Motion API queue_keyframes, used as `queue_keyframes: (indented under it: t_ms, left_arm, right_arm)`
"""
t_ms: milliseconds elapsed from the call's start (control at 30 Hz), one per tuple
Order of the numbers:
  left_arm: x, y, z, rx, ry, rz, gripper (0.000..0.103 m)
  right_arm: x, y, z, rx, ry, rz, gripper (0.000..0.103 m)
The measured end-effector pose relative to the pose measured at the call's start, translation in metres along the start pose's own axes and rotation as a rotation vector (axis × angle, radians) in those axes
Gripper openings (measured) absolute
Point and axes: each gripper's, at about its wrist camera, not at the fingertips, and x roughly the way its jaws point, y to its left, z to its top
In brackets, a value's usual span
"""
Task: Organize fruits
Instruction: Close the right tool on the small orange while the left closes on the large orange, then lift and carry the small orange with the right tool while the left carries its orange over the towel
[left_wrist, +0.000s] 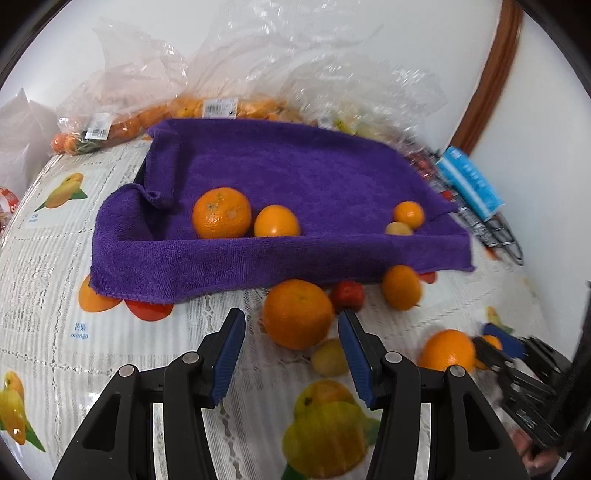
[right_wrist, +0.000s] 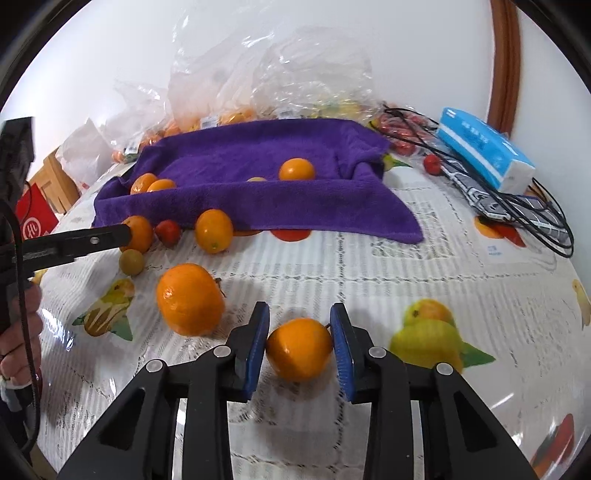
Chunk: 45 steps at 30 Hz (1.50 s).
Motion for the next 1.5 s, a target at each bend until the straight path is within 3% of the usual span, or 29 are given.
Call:
queue_keyframes:
  t_ms: [233,367,800,1200,1500]
  left_arm:
    - [0.015,-0.008,0.003,0.008,0.034,0.011,0.049]
    - [0.017,-0.013,0.003,0.029,0.03,0.045,0.04]
    - [-0.003,0.0,0.002,-0.007,-0.024,-0.006,0.04]
    - [-0.037,0.0,0.014,-0.016,-0.094,-0.026,0.04]
    - [-0.055,0.005,0.028,-0.027,-0.145,0.006,0.04]
  right_arm:
    - [-0.003,-0.004,-0.003,-0.009,-0.008,-0.004,0.034]
    - [0.007,-0.004,-0.002,-0.013,0.043,0.004,0.035]
    - [-0.003,-0.008,0.001,0.02,0.013,0.005,0.034]
    - [-0.023,0.001,0.044,0.021,-0.074,-0.014,0.034]
    - [-0.023,0.009,0.079,0.02,-0.104,-0.024,0.034]
